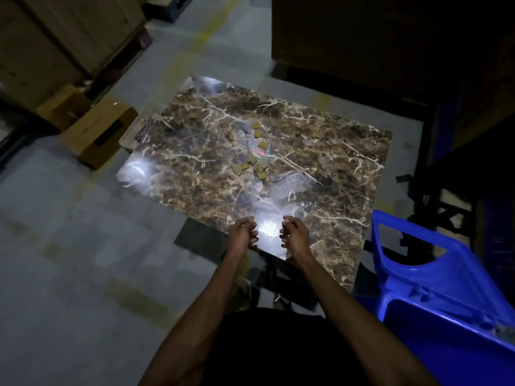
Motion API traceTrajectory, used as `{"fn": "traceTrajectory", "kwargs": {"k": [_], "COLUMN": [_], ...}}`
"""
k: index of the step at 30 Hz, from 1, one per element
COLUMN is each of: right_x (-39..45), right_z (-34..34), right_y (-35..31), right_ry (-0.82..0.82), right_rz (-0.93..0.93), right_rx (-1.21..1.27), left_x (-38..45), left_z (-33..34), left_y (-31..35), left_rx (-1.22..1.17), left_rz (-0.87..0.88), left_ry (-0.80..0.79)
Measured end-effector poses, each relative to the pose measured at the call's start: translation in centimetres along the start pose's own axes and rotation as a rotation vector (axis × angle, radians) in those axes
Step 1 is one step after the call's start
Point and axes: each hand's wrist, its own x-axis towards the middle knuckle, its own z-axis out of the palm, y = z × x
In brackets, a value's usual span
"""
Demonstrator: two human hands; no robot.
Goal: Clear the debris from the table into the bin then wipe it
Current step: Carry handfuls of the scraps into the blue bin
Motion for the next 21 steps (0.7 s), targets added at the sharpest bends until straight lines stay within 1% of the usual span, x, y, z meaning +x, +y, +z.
{"fn": "traceTrajectory", "kwargs": {"k": [3, 7, 9, 11, 13, 17, 19, 21], "right_x": [1.4, 4.3, 6.3, 8.3, 9.7, 12.6, 13.9, 15.2], "right_z": [0.6, 3.0, 5.0, 7.2, 9.5, 14.1, 16.1, 17.4], "right_y": [-0.3, -1.1, -2.0, -3.2, -4.9, -7.3, -8.7, -9.9], "right_ry": [0.041, 0.1, 0.126, 0.151, 0.174, 0.237, 0.244, 0.24], "right_rz": [-0.006, 0.007, 0.016, 0.042, 0.066, 0.075, 0.06, 0.032], "right_rx": [-0.021, -0.006, -0.016, -0.001, 0.011, 0.043, 0.066, 0.036], "left_x": [2.7, 8.0, 11.2, 14.8, 17.7, 20.9, 22.6, 24.2], "left_z": [0.5, 0.5, 0.2, -0.1, -0.5, 0.3, 1.3, 2.1], "left_y": [1.1, 3.8, 5.7, 7.5, 9.1, 11.3, 12.2, 13.1], "left_rx": [0.024, 0.071, 0.084, 0.093, 0.117, 0.152, 0.121, 0.143], "left_rz": [-0.057, -0.081, -0.075, -0.079, -0.067, -0.07, -0.057, -0.048], "left_ry": [-0.062, -0.124, -0.113, -0.067, -0.075, -0.158, -0.185, -0.245]}}
